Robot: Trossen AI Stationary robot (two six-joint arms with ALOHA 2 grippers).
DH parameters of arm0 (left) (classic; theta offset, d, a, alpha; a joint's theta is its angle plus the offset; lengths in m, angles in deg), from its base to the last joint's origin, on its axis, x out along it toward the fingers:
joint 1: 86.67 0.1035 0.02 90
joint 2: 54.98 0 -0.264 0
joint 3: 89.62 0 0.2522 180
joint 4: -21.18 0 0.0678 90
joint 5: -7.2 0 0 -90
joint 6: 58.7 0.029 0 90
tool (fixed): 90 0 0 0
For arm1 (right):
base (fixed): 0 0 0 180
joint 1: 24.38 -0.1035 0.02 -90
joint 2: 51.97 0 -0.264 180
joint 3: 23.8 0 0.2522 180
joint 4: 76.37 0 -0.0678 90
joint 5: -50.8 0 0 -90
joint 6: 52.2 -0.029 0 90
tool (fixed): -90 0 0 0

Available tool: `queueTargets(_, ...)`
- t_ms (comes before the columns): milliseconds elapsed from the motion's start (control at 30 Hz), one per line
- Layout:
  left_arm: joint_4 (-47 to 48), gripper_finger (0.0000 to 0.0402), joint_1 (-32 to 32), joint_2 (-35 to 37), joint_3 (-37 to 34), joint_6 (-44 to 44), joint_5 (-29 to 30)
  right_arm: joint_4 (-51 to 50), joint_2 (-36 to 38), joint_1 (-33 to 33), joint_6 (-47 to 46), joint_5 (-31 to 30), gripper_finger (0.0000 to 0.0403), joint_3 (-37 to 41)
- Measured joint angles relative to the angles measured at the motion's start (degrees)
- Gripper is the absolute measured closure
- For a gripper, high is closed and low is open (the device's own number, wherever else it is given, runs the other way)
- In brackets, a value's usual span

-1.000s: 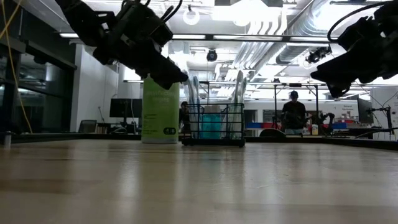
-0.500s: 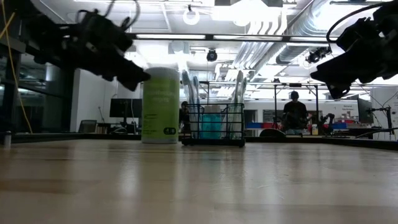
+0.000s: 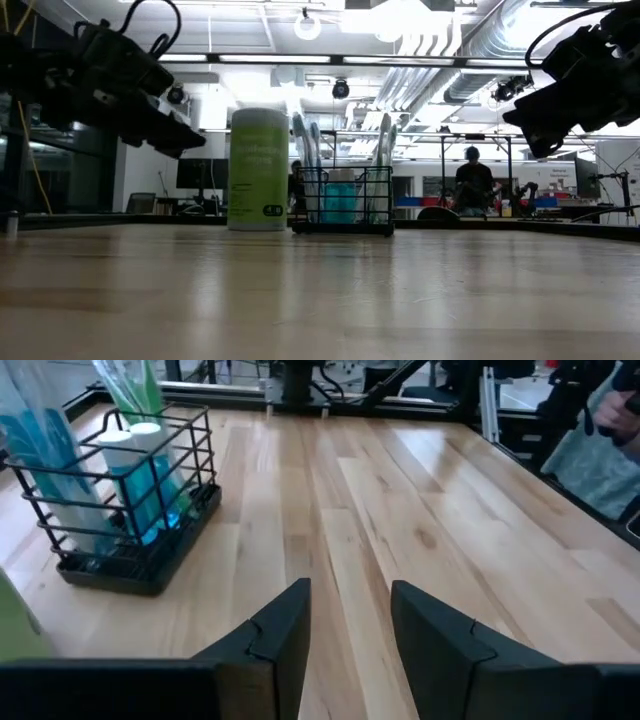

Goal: Pick & Place toothbrushing station
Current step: Return to Home Position

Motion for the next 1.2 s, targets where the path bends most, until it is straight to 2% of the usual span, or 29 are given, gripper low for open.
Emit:
queueTargets(400, 0.4, 0.0265, 0.0, 10.7, -6.3, -0.2, 0.8, 0.0, 0.0, 0.0, -1.1, 0.0, 0.0304, 0.0)
queueTargets(967, 7.5, 0.0265, -0.1, 17.0, -7.1, -3.6, 18.2, 0.0, 0.0, 0.0, -1.3, 0.0, 0.0304, 0.0)
queueTargets(1200, 11.5, 0.0265, 0.0, 21.8, -7.2, -3.2, 19.4, 0.0, 0.0, 0.0, -1.4, 0.0, 0.0304, 0.0)
